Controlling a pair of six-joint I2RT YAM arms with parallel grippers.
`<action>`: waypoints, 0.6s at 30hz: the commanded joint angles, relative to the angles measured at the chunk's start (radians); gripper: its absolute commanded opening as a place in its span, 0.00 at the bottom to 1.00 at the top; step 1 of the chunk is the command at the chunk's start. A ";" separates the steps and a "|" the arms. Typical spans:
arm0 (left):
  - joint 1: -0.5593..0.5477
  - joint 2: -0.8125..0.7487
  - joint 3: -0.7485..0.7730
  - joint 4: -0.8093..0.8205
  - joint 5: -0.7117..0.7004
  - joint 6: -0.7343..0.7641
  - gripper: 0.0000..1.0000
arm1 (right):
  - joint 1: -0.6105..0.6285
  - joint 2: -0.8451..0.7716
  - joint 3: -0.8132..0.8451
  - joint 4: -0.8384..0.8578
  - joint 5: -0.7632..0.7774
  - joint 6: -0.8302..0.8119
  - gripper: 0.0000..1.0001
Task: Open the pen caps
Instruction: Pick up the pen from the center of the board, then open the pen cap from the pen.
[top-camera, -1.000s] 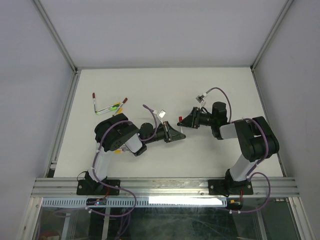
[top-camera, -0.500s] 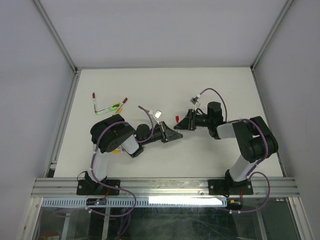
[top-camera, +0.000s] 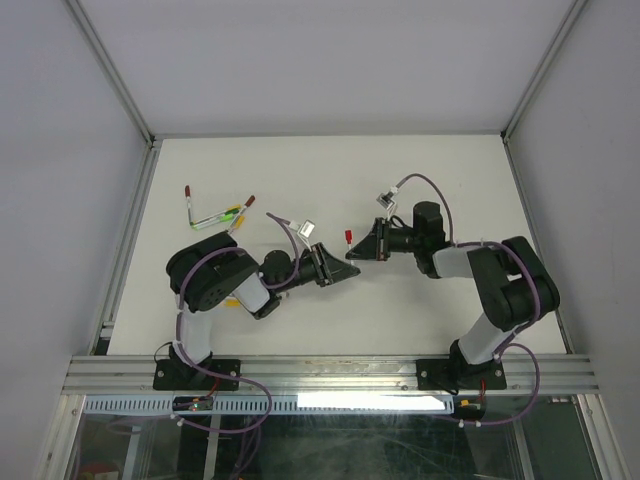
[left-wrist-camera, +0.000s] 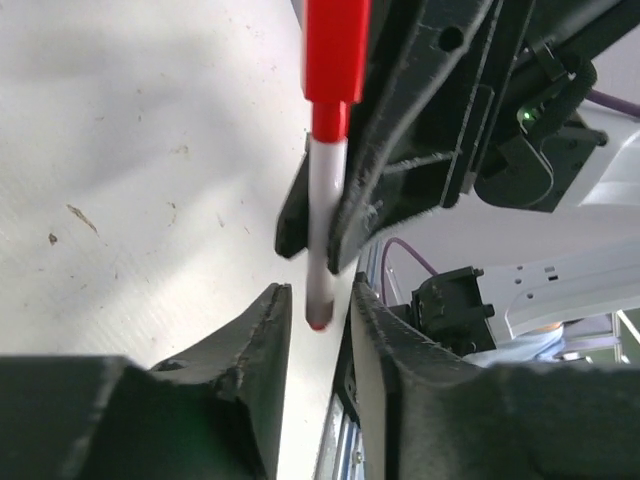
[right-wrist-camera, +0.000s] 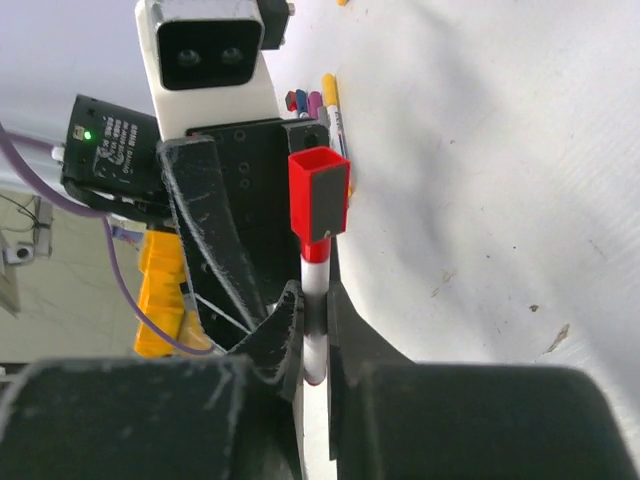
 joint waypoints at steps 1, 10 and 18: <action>0.011 -0.130 -0.057 0.126 0.003 0.094 0.35 | 0.008 -0.076 0.029 0.075 -0.063 -0.023 0.00; 0.011 -0.429 -0.218 -0.038 -0.002 0.286 0.52 | 0.006 -0.154 0.107 -0.129 -0.103 -0.029 0.00; 0.012 -0.833 -0.291 -0.319 -0.128 0.476 0.70 | 0.001 -0.218 0.253 -0.598 -0.177 -0.489 0.00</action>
